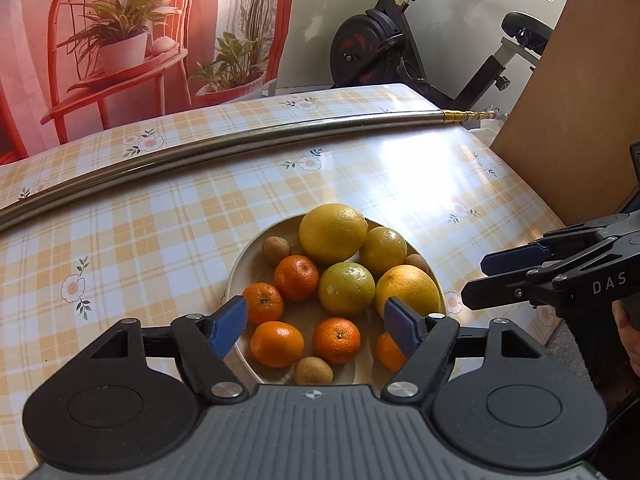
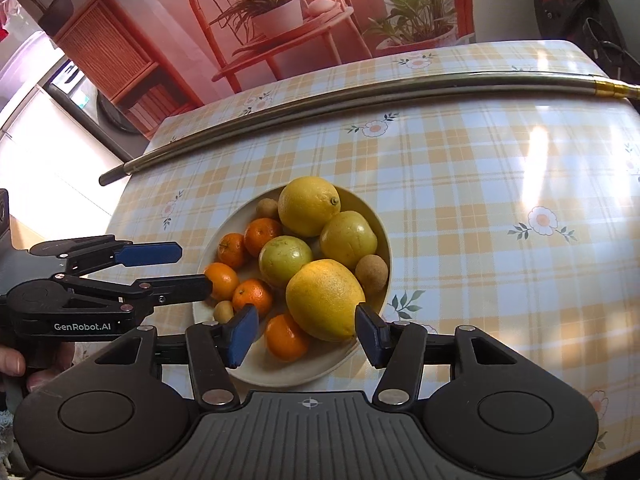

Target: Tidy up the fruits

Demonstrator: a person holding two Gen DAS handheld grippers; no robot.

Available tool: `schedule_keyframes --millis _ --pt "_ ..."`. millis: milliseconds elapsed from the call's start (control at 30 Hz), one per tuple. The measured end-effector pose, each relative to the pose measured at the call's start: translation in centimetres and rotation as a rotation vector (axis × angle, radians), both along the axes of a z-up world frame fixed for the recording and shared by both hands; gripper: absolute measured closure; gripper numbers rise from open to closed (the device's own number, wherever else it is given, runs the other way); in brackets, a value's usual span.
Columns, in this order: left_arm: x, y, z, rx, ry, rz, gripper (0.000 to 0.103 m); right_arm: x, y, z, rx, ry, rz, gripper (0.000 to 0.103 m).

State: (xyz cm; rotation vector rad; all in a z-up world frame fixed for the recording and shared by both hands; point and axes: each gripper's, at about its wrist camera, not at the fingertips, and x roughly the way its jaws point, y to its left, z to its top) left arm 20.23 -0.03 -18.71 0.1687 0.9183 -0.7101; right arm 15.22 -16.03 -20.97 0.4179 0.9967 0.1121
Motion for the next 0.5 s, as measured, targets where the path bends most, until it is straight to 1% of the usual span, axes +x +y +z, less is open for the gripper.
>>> schedule_keyframes --millis 67,100,167,200,233,267,333,500 --pt "-0.2 0.3 0.7 -0.003 -0.022 0.026 0.012 -0.3 -0.1 0.5 -0.022 -0.024 -0.006 0.037" --pt "-0.3 0.6 1.1 -0.011 -0.033 0.036 0.011 -0.4 -0.2 0.8 -0.035 -0.034 -0.009 0.033" --pt "-0.4 1.0 1.8 -0.027 -0.047 0.059 0.009 -0.7 -0.3 1.3 -0.067 -0.054 -0.020 0.019" --pt "-0.4 1.1 2.1 -0.034 -0.053 0.071 0.005 -0.9 -0.3 1.5 -0.073 -0.064 -0.022 0.016" --pt "-0.6 1.3 2.5 -0.046 -0.067 0.089 0.002 -1.0 -0.4 1.7 -0.077 -0.073 -0.024 0.009" --pt "-0.8 1.5 2.8 -0.056 -0.080 0.103 0.000 -1.1 -0.4 2.0 -0.082 -0.084 -0.026 0.006" --pt "-1.0 1.7 3.4 -0.071 -0.098 0.129 0.000 -1.3 -0.4 2.5 -0.085 -0.102 -0.030 0.000" --pt "-1.9 2.1 4.7 -0.087 -0.136 0.168 0.000 -1.8 -0.6 3.4 -0.080 -0.133 -0.036 0.000"
